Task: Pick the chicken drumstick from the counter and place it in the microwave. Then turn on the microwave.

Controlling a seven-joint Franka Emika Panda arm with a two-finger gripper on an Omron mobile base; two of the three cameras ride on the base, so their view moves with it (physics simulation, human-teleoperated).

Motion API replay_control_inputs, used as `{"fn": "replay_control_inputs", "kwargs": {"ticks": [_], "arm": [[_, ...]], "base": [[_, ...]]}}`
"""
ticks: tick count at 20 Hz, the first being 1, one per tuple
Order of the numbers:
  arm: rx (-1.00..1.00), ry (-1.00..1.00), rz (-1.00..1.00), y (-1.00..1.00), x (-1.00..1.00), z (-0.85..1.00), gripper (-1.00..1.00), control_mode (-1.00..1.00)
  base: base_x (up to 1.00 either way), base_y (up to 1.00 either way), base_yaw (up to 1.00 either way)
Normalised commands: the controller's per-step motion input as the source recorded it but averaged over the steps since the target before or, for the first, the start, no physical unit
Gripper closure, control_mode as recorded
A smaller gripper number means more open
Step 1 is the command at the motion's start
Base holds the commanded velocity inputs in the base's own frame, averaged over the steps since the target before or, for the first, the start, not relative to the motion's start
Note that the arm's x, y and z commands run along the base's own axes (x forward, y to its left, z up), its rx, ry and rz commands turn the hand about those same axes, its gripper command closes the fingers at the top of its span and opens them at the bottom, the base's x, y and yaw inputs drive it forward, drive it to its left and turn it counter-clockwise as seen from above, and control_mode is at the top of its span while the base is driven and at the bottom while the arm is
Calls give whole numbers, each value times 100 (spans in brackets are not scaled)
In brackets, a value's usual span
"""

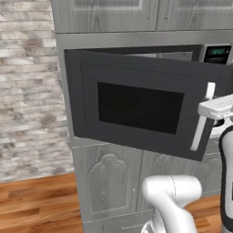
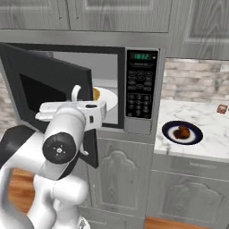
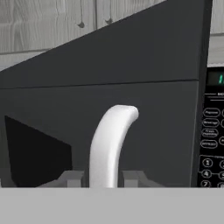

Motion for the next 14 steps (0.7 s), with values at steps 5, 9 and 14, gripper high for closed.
{"fn": "replay_control_inputs", "kwargs": {"ticks": [5,9,14], "arm": [[0,0,9,30,-62,0,100,-100],[-2,0,10,33,-63,0,100,-100],[-3,-2,8,37,-65,0,100,-100]], "base": [[0,0,0],[0,0,0],[0,0,0]]}}
